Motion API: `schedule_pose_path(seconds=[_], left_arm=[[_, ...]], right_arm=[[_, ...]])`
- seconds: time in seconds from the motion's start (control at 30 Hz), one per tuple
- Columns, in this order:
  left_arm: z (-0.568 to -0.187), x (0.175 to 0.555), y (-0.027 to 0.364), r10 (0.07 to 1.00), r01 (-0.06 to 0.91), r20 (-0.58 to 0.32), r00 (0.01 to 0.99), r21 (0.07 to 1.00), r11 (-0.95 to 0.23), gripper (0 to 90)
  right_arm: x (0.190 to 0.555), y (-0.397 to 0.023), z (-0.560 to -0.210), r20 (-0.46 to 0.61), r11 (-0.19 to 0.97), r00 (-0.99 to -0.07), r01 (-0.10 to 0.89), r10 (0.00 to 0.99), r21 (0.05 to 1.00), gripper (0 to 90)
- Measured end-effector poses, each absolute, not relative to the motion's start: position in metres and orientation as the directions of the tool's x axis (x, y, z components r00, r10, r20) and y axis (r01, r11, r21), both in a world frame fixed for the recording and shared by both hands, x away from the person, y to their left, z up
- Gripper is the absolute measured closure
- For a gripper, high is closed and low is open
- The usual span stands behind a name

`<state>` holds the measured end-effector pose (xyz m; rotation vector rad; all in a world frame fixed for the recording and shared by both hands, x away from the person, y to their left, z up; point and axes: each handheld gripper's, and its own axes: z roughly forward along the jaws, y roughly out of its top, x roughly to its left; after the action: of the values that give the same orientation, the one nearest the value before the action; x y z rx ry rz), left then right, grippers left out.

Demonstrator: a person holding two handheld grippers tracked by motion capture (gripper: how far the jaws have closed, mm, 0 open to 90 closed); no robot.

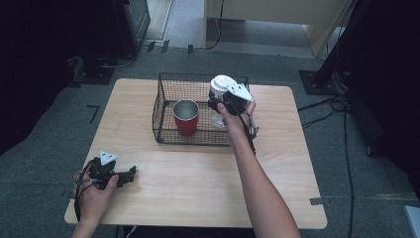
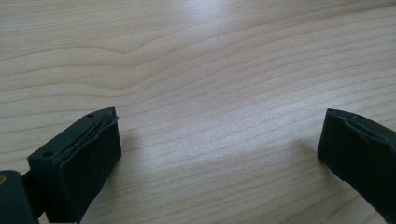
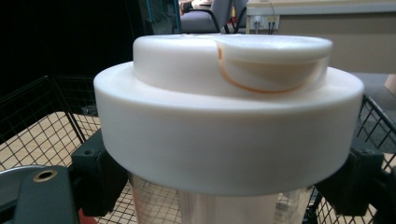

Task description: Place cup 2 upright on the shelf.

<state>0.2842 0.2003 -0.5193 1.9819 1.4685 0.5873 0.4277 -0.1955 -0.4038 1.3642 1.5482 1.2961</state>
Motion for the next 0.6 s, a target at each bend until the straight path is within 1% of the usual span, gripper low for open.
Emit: schedule_pose_path(seconds=[0.13,0.2,0.37,0.53,0.6], left_arm=[[-0.519,0.284,0.2,0.956,0.693,0.002,0.292,0.688,-0.214,0.1],[-0.519,0.284,0.2,0.957,0.693,0.002,0.291,0.689,-0.212,0.1],[-0.519,0.284,0.2,0.957,0.693,0.003,0.291,0.688,-0.213,0.1],[-0.519,0.284,0.201,0.957,0.693,-0.002,0.292,0.69,-0.21,0.1],[-0.519,0.284,0.201,0.957,0.693,-0.001,0.291,0.69,-0.21,0.1]], right_arm=[[0.432,-0.196,-0.407,0.108,-0.045,-0.201,0.297,0.974,0.954,15.7],[0.436,-0.196,-0.409,0.127,-0.06,-0.2,0.313,0.972,0.948,15.7],[0.443,-0.196,-0.412,0.135,-0.061,-0.203,0.335,0.97,0.94,15.7],[0.452,-0.197,-0.417,0.116,-0.045,-0.185,0.35,0.976,0.936,15.7],[0.456,-0.196,-0.419,0.079,-0.011,-0.179,0.354,0.981,0.935,15.7]])
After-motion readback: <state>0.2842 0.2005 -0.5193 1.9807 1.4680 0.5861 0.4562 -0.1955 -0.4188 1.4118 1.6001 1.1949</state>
